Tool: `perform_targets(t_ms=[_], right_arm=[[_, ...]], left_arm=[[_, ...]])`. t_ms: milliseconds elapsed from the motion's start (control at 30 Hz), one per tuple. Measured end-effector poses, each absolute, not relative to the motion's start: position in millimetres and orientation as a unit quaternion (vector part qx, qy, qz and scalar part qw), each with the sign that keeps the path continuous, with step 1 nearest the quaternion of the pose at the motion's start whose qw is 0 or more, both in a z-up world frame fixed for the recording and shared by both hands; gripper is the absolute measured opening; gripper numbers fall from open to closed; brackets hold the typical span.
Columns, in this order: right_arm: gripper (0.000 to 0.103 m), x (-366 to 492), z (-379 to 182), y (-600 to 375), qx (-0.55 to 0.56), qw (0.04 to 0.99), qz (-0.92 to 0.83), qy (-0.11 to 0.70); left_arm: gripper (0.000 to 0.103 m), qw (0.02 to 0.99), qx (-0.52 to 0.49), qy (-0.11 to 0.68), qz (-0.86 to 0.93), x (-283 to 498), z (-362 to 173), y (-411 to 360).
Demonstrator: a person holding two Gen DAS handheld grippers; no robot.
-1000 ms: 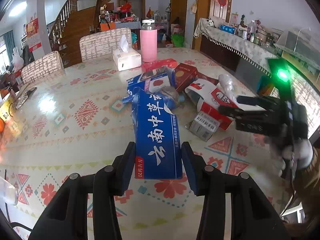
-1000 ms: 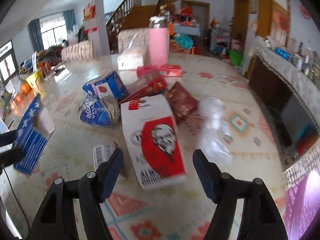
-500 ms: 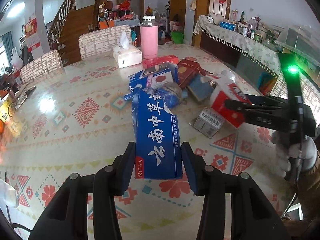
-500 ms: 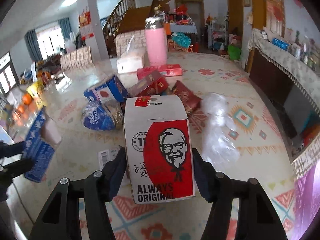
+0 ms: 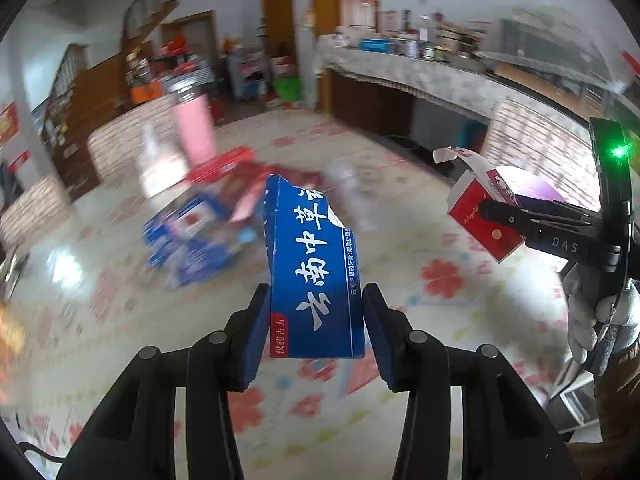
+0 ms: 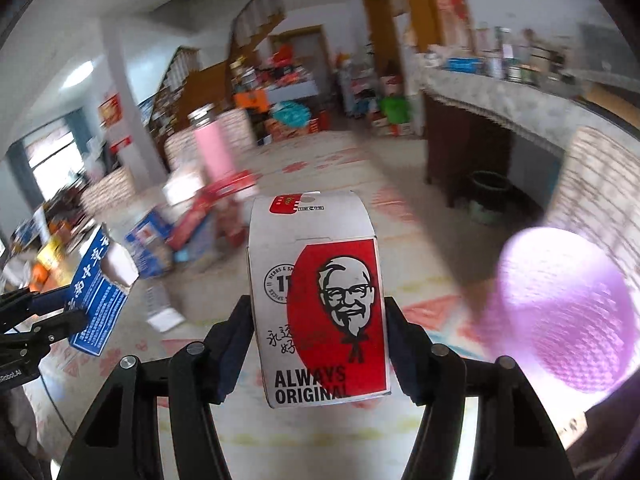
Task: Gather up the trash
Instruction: 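Carry both boxes to the purple basket and release them inside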
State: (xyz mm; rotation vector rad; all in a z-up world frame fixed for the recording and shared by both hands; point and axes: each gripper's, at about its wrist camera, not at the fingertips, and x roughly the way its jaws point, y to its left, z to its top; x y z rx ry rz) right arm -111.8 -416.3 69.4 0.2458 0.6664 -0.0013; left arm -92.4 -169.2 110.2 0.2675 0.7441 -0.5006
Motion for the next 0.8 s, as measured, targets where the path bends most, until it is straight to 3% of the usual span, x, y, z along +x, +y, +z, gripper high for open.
perform_targets(t_ms=[467,800], right_arm=[[0.068,-176.4,57.3,-575.9,0.192,0.917,-0.165,0.307],[0.068,-192.6,48.2,-619.6,0.215,0.904,-0.2,0.31]], left_arm=[[0.045,0.843,0.154,0.357,-0.371,-71.0,118.3,-344.7],[0.045,0.79,0.133,0.406,-0.44,-47.5,101.6,-448.2]])
